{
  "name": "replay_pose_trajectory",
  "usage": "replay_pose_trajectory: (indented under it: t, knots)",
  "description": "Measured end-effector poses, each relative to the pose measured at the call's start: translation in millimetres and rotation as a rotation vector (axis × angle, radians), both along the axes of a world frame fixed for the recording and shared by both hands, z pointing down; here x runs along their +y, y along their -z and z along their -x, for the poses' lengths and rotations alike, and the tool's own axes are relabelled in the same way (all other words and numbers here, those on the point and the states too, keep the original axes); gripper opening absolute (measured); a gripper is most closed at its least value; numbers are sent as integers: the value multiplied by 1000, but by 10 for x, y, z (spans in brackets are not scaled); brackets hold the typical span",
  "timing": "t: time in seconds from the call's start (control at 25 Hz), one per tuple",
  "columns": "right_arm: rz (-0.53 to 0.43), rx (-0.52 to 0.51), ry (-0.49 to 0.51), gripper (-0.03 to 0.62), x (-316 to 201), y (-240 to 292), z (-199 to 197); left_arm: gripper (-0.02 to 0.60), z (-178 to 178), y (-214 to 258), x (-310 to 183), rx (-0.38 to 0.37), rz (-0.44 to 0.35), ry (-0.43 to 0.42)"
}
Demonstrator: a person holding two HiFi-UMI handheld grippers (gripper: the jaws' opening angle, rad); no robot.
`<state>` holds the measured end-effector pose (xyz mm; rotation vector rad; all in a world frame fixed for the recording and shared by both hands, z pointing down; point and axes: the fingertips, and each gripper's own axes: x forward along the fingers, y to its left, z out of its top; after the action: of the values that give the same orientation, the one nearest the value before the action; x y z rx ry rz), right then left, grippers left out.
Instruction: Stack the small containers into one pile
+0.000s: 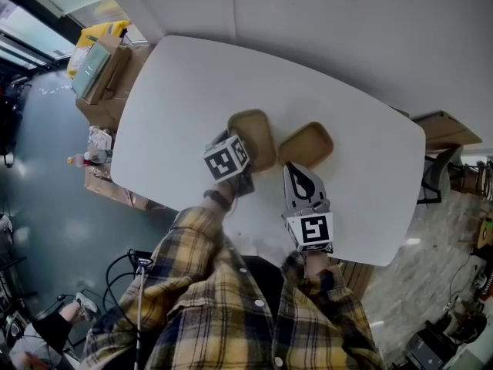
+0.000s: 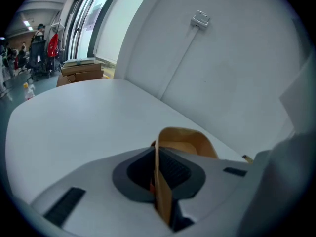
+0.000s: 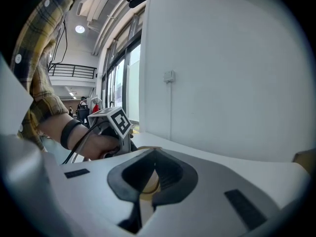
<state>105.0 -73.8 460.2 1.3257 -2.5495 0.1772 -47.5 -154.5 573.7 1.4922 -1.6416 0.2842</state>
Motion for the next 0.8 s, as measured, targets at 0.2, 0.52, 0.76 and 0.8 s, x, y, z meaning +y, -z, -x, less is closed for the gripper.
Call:
replay_pose_trajectory:
  t: [0.2, 0.52, 0.76, 0.8]
  knots:
    - [14, 1, 2, 15, -43, -41, -34, 29, -38, -59, 5, -46, -3, -14]
    - [35, -7, -8, 15, -93, -110, -63, 31, -94, -92, -10, -149, -42, -90]
    - [43, -13, -14, 15, -119, -144, -46, 98, -102, -143, -4, -211, -43, -133]
    - [50, -14, -17, 15, -118, -157, -44, 118, -106, -175, 5, -201, -30, -137]
